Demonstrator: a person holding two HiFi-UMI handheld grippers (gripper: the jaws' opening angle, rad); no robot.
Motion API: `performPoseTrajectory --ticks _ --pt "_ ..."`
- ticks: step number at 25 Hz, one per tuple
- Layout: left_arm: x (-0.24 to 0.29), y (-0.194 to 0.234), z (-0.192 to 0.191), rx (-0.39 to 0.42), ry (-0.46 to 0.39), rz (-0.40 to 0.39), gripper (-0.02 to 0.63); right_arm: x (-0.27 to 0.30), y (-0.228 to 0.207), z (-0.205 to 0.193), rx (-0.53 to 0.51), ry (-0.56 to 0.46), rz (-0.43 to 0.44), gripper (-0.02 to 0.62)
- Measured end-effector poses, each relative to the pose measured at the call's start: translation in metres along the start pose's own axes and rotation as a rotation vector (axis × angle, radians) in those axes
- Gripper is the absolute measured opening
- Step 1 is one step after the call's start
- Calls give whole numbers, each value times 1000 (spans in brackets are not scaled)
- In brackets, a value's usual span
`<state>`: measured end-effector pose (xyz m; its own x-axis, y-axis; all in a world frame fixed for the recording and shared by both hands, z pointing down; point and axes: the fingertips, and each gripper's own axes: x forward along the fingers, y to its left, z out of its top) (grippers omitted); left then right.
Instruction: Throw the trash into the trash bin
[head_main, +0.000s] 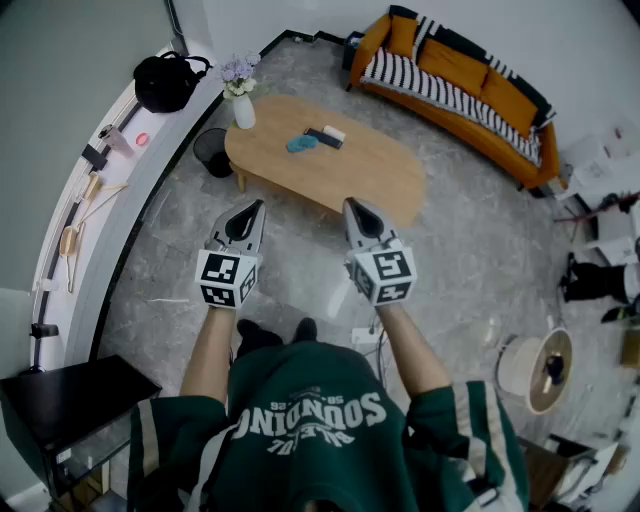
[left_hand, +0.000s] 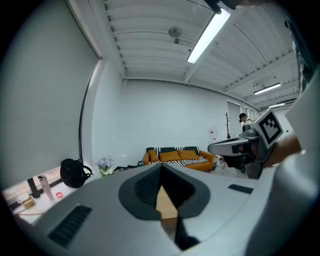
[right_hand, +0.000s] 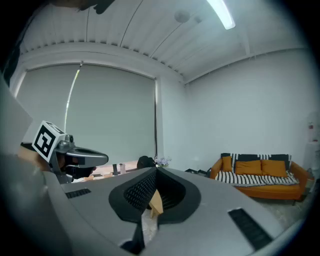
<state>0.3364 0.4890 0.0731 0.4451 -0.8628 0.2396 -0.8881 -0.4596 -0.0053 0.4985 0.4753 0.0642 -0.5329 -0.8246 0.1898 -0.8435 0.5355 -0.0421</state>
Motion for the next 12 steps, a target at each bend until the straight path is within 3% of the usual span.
performPoseTrajectory --ticks 12 --pt "-8 -13 -10 -5 26 -15 0 -11 4 -2 -25 -11 6 2"
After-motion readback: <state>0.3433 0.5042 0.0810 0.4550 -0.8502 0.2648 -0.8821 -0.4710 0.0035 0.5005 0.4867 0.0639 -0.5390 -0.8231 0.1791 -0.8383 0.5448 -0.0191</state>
